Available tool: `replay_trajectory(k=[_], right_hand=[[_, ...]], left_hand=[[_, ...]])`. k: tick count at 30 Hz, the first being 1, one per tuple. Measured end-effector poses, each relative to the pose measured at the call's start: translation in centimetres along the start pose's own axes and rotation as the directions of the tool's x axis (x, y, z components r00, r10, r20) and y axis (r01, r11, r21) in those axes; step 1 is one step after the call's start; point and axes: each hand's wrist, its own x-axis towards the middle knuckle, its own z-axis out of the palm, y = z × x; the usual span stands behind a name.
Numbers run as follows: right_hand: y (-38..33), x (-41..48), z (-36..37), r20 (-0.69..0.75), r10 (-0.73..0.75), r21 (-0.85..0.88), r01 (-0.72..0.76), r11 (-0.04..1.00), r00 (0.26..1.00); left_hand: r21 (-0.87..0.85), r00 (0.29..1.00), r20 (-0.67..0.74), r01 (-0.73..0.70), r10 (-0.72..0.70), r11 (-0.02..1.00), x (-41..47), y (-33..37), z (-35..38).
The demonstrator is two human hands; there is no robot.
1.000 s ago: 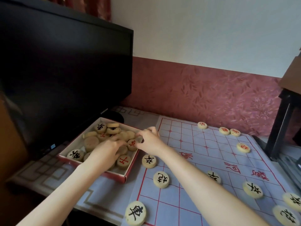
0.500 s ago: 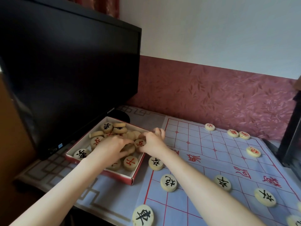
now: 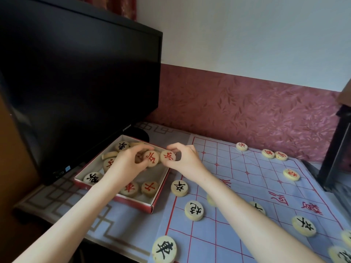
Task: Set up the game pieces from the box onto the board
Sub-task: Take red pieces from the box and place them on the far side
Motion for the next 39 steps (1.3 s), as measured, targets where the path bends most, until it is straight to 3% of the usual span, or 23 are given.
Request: replay_trajectory(k=[6,14,23,32,39], right_hand=[[0.4,-1.0,-1.0,-0.036,-0.033,0.031,0.034,0.999,0.999],[2.5,-2.9,-3.2,-0.03,0.054,0.111,-0.05,0.993,0.998],[5.6,-5.7,-8.5,-0.092,0.159,0.071,-0.152,0.986,0.983],[11.7,-9.1,-16.1,-0.206,0.344,-0.008,-0.353,0.936,0.916],[17.6,-12.5,-22.9,-0.373,0.446,-0.035,-0.493,0.869,0.813]], left_hand=[[-0.057,0.999,0.045,0.009,-0.006,0.998,0.1,1.0,0.7],[0.025,0.991,0.122,-0.062,0.059,0.998,0.8,3.2,3.3],[0.049,0.976,0.175,-0.139,0.128,0.989,2.5,6.6,8.2],[-0.017,0.938,0.311,-0.154,0.151,0.988,4.3,12.3,15.5],[-0.08,0.922,0.349,-0.151,0.17,0.985,5.5,17.2,22.5]])
